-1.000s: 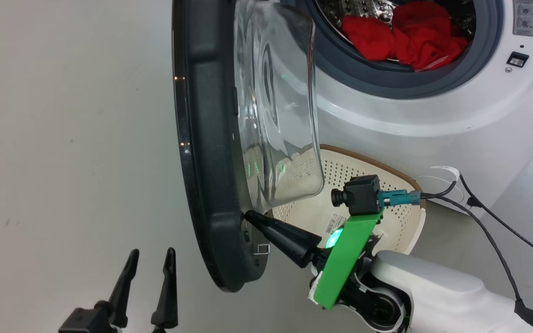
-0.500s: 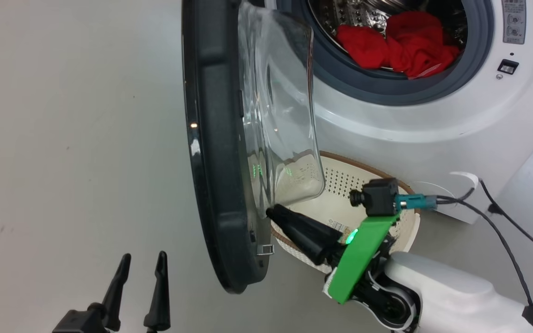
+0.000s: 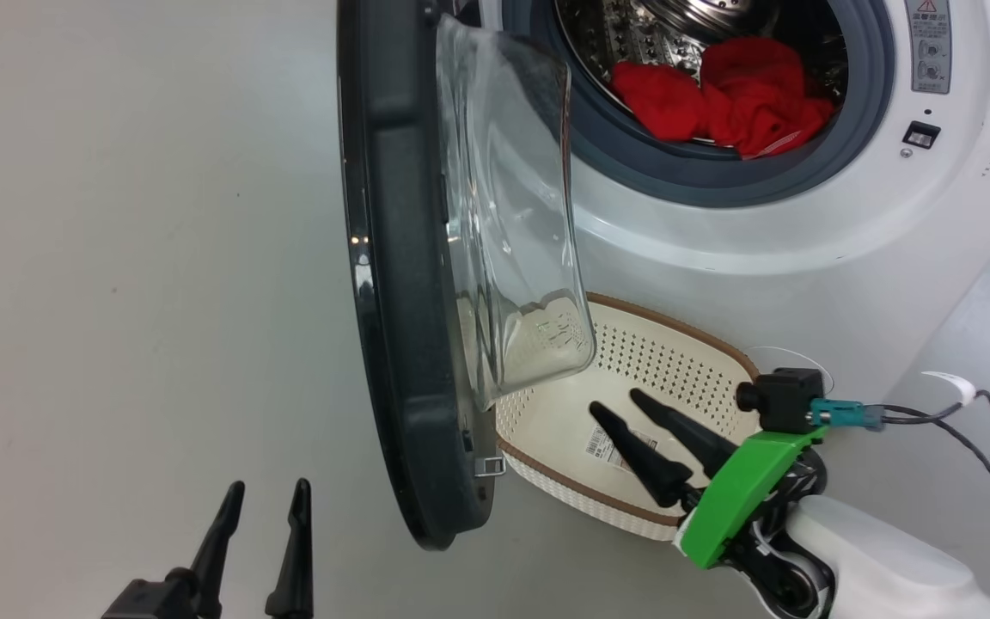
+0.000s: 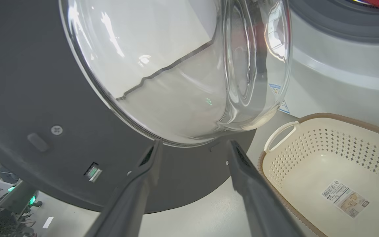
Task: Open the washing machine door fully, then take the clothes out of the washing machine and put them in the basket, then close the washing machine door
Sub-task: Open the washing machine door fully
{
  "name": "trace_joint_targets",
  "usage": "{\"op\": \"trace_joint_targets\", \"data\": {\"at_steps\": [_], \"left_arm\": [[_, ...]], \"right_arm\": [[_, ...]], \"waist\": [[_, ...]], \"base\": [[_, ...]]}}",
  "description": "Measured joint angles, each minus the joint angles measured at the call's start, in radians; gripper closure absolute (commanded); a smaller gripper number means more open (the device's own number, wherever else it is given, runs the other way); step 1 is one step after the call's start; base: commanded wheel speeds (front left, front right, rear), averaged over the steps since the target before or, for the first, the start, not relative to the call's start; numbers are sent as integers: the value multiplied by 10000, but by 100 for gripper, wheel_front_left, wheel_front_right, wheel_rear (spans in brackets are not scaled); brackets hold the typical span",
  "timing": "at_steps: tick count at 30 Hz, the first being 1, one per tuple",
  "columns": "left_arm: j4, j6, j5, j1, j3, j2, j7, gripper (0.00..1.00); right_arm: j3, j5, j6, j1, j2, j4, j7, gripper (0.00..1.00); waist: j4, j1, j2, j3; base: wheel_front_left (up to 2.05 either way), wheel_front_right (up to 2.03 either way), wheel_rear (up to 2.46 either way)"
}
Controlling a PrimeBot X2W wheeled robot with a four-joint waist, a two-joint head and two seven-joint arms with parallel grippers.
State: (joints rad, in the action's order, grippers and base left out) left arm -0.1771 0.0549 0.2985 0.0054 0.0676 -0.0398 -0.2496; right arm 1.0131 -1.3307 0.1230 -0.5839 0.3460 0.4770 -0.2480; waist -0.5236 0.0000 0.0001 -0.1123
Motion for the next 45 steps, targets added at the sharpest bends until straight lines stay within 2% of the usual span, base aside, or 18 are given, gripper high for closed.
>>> {"op": "trace_joint_targets", "data": {"at_steps": [10, 17, 25, 32, 39, 45], "left_arm": [[-167, 88, -219, -2, -59, -2, 0, 0], [-274, 174, -268, -1, -115, -4, 0, 0], [-407, 263, -353, -13, -157, -2, 0, 0], [-456, 351, -437, -27, -224, 0, 0, 0], [-476, 353, -439, -29, -276, -2, 0, 0], [-466, 355, -516, -29, -288, -2, 0, 0]], "right_arm": [[-2564, 2464, 0, 1722, -272, 451, -40, 0], [-4278, 4851, 2, 2834, -504, 416, -42, 0], [-6257, 6625, 10, 4033, -1287, -176, -42, 0], [-7831, 8472, 12, 4951, -2017, -1164, -42, 0], [-9093, 9419, 12, 5558, -2583, -2006, -44, 0], [-9668, 9940, 12, 5840, -2738, -2385, -44, 0]], "waist": [[87, 0, 0, 92], [132, 0, 0, 159], [176, 0, 0, 214], [198, 0, 0, 241], [217, 0, 0, 291], [218, 0, -1, 300]], "base": [[0, 0, 0], [0, 0, 0], [0, 0, 0], [0, 0, 0], [0, 0, 0], [0, 0, 0]]}}
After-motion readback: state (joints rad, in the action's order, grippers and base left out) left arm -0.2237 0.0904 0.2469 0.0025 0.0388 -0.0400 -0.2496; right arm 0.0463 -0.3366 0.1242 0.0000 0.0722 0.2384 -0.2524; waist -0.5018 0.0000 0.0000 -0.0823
